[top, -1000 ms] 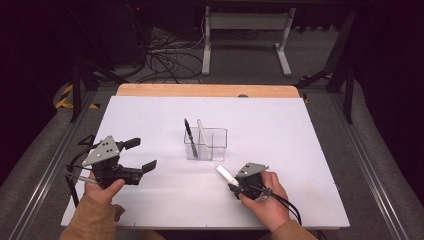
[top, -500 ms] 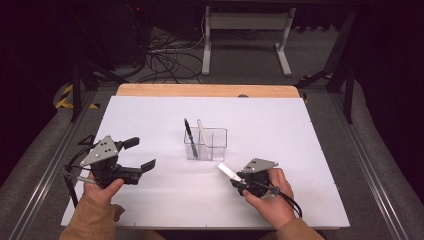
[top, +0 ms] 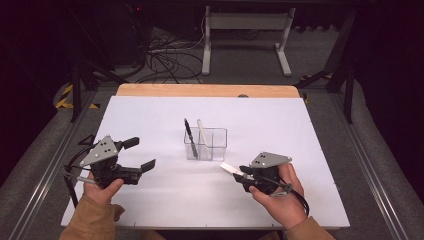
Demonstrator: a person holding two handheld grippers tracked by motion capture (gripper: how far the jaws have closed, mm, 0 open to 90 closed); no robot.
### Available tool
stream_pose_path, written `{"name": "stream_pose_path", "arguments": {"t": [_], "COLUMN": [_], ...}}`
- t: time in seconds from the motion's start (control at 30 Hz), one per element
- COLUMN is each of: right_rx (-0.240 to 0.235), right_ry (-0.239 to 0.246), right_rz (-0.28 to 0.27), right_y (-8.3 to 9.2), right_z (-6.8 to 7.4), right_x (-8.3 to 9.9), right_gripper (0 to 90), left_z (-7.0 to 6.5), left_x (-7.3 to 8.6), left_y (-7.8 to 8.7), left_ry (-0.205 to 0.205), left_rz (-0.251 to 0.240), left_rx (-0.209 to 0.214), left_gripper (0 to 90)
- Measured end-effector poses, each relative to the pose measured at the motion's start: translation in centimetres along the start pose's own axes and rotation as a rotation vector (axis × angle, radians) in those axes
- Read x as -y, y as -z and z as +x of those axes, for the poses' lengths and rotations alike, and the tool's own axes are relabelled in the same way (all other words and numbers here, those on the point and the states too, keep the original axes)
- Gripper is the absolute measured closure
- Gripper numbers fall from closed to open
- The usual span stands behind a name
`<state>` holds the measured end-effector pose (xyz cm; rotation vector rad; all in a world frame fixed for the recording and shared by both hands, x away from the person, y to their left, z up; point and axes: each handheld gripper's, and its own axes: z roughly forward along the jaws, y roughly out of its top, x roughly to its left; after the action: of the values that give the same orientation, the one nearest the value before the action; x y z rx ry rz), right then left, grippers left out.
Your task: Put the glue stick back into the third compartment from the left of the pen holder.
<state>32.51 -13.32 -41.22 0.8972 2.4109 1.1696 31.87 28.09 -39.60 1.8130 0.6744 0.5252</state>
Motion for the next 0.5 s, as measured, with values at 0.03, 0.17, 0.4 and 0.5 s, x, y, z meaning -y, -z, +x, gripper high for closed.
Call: {"name": "stream_pose_path", "arguments": {"t": [0.03, 0.17, 0.4, 0.5], "right_rx": [-0.001, -0.003, -0.010, -0.010], "right_ry": [-0.001, -0.001, 0.002, 0.005], "right_rz": [0.001, -0.013, -0.025, -0.026], "right_y": [0.2, 0.8, 1.6, 1.9], "right_z": [0.0, 0.0, 0.0, 0.0], "right_x": [-0.1, -0.6, -1.3, -1.6], "right_gripper": [65.4, 65.4, 65.4, 65.4], "left_z": [0.0, 0.0, 0.0, 0.0], "left_x": [0.0, 0.0, 0.0, 0.0], "left_y": [0.0, 0.0, 0.0, 0.1], "left_ry": [0.003, 0.001, 0.003, 0.009], "left_rz": [-0.001, 0.000, -0.003, -0.006], "left_rx": [0.001, 0.001, 0.000, 0.002], "left_gripper": [11.4, 11.4, 11.4, 11.4]}}
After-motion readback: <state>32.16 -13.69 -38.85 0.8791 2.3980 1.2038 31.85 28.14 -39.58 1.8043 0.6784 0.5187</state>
